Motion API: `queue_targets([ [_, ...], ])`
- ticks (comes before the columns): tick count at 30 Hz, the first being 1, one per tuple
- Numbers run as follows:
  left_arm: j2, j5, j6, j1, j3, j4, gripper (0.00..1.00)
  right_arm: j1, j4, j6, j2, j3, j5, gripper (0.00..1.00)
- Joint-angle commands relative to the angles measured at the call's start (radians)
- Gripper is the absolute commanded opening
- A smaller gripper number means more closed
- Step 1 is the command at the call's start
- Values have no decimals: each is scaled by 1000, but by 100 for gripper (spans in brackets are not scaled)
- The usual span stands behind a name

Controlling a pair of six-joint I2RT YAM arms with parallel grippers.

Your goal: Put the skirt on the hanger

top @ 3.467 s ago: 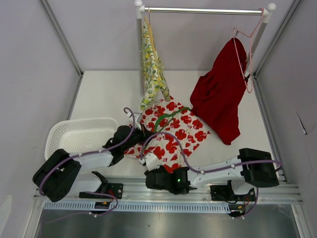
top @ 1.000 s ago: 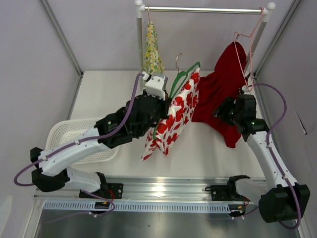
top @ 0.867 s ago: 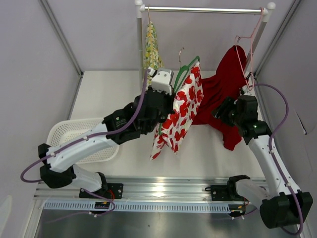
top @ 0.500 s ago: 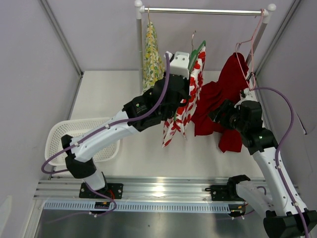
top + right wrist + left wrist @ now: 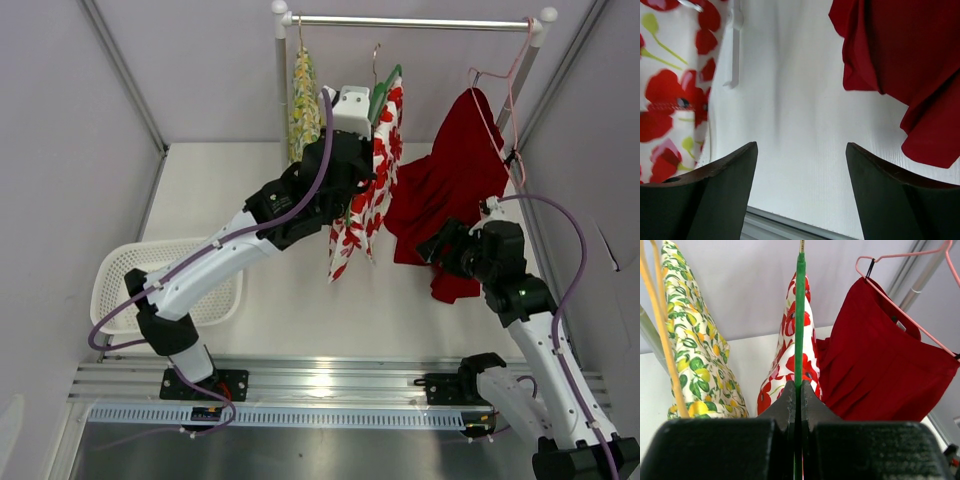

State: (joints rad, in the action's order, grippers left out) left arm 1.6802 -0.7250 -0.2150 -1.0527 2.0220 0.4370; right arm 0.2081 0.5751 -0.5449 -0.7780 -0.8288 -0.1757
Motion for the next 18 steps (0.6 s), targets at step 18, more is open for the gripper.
queue_targets([
  [18, 84, 156, 35, 186, 224, -135, 0, 31, -12, 17, 77, 108, -50, 79],
])
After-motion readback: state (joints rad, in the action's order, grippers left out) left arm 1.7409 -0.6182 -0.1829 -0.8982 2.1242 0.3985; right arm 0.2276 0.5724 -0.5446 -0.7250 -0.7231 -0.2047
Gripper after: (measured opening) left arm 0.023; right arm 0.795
